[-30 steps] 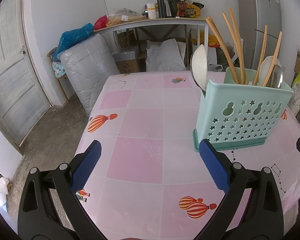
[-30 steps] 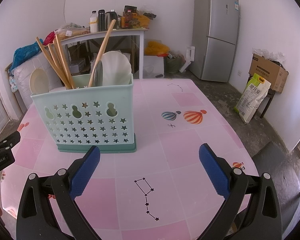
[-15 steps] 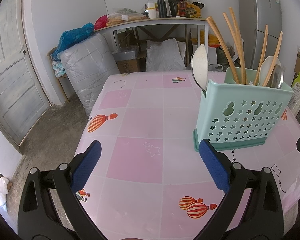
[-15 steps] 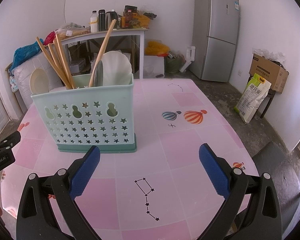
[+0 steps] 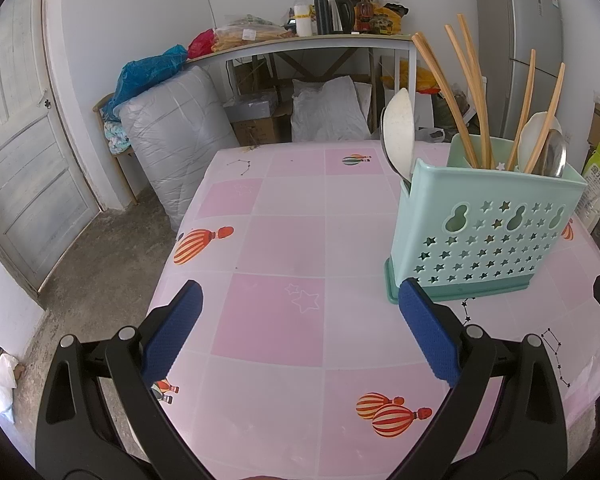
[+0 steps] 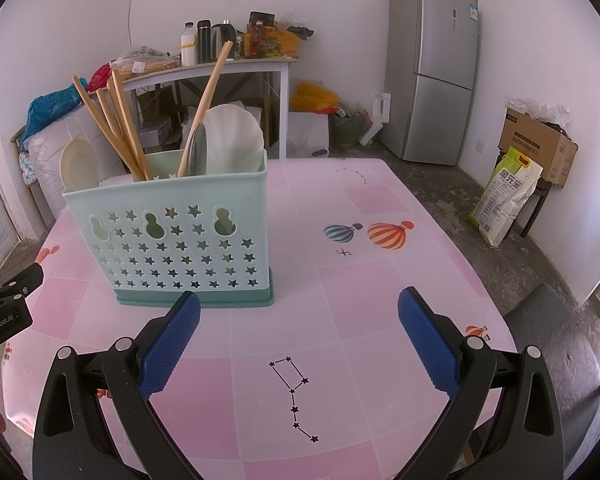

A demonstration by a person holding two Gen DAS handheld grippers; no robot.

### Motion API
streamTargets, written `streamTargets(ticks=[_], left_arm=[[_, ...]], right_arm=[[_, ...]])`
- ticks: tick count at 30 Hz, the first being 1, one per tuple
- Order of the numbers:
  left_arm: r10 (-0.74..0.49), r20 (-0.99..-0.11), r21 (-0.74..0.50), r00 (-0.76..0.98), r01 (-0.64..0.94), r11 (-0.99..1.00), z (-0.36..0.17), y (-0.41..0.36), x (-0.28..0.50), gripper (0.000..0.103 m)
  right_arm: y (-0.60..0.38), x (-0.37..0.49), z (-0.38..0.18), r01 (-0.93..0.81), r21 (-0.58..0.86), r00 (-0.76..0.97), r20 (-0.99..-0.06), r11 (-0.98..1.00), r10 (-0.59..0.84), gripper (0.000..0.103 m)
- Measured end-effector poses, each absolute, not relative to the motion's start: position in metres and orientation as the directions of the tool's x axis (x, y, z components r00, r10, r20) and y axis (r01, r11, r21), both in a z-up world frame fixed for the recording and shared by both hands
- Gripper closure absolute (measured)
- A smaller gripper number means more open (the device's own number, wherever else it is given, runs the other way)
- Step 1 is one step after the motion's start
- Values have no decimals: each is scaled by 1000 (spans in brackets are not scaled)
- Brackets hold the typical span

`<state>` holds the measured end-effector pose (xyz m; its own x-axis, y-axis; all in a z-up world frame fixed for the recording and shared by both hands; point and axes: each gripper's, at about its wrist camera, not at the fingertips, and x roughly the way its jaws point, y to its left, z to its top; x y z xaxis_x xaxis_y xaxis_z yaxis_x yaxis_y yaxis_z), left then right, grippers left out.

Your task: Organize utensils

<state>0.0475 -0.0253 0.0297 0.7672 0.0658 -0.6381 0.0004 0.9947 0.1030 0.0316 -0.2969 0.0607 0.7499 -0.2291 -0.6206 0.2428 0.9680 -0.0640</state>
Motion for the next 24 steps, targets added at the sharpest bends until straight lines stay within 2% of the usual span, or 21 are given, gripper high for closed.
streamTargets(ticks=[24], left_arm=[[66, -646, 100, 760, -1, 995, 23, -24, 48, 9]], right_arm=[[-298, 31, 61, 241, -62, 750, -622, 968, -227, 7]])
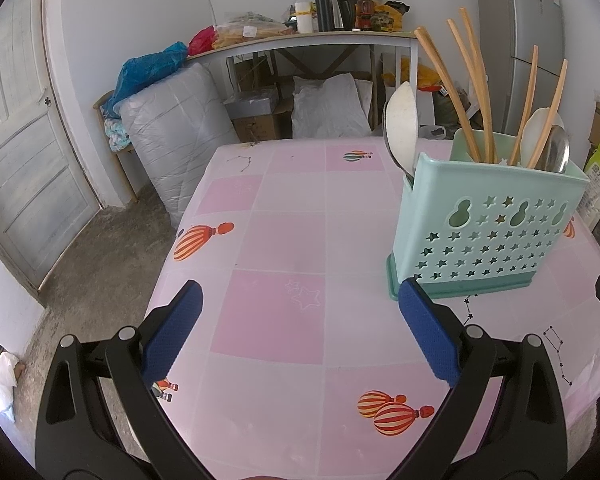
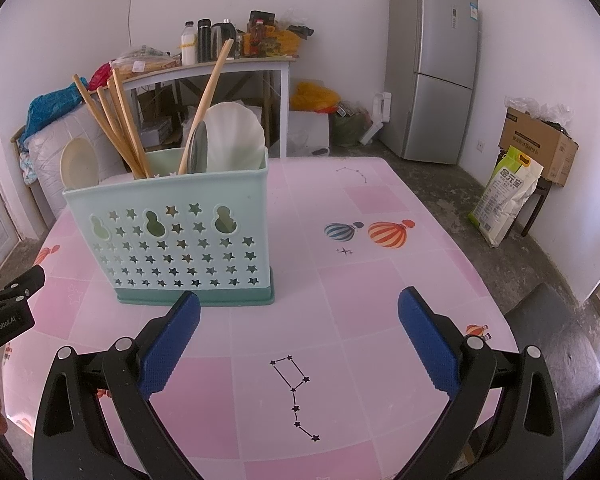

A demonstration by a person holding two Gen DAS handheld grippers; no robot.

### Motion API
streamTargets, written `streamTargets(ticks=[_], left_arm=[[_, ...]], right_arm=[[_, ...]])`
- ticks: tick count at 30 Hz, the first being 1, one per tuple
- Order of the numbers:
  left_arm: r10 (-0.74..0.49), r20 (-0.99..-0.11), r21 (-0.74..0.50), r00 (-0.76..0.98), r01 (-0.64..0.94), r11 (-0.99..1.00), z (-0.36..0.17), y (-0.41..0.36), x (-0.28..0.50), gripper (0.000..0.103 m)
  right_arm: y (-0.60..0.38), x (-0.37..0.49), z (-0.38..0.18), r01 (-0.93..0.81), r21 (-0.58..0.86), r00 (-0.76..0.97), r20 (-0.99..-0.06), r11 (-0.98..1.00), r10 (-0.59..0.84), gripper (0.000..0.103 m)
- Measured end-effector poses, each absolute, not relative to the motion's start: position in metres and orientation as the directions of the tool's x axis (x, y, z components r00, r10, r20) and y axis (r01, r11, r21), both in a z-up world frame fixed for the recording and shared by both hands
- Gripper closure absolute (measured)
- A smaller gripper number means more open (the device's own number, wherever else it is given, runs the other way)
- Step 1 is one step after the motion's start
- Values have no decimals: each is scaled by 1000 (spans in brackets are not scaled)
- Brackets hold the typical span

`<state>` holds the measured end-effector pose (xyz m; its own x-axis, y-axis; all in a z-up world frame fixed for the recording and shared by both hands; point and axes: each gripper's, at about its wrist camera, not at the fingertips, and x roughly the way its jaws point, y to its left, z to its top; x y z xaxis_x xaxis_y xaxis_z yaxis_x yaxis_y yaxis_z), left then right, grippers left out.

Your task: Organize utensils

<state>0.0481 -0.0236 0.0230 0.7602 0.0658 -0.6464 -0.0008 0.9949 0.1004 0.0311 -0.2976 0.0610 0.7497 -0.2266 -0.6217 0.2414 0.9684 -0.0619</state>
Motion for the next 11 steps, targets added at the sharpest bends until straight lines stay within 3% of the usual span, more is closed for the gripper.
streamTargets(ticks=[11], left_arm=[[67, -655, 103, 753, 2, 995, 20, -25, 48, 9]], right_arm=[[-297, 31, 61, 243, -60, 750, -622, 968, -227, 7]])
